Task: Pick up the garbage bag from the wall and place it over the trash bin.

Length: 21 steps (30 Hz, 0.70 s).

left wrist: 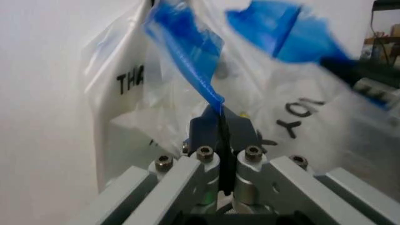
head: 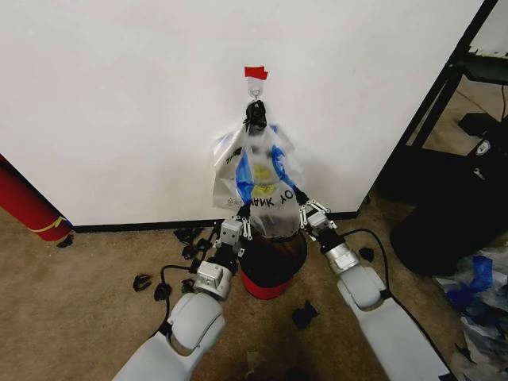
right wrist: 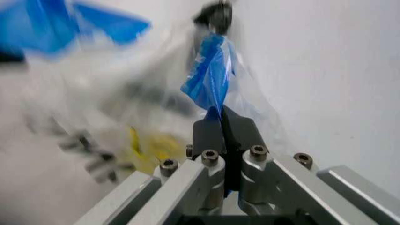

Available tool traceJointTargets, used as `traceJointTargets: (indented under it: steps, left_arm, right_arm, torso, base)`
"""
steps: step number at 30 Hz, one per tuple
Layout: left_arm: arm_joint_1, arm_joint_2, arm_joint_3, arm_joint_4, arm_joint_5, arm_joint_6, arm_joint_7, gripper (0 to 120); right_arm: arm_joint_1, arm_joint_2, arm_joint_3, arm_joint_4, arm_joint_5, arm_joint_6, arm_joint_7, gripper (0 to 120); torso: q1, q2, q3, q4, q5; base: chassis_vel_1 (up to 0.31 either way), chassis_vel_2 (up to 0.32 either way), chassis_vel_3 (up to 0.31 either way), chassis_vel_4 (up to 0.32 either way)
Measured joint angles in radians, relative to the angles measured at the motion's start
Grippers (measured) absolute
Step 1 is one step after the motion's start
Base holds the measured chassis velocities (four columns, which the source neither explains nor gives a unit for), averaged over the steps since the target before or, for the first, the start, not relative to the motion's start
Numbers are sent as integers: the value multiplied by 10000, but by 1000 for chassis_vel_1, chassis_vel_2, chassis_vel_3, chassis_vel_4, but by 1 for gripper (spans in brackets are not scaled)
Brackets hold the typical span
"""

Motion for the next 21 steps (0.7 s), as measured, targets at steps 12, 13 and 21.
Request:
traceJointTargets:
  steps: [12, 13, 21]
  left_arm:
    - [1244, -217, -1000, -250, 277, -459, -458, 0]
    - [1292, -240, -1036, -270, 278, -485, -491, 0]
    - [1908, -232, -1214, -654, 380, -588, -754, 0]
  right_arm:
    - [-1620, -198, 622, 236, 1026, 1046, -1954, 0]
    - [-1749, -234, 683, 295, 1081, 1117, -2103, 0]
    - [-3247, -622, 1929, 1128, 1765, 1654, -4046, 0]
  torso:
    - [0, 2, -1, 0, 2]
    - [0, 2, 0, 0, 1]
    - [0, 2, -1, -1, 0]
  base:
    - [0, 0, 0, 0]
    - [0, 0, 0, 0]
    - [0, 0, 0, 0]
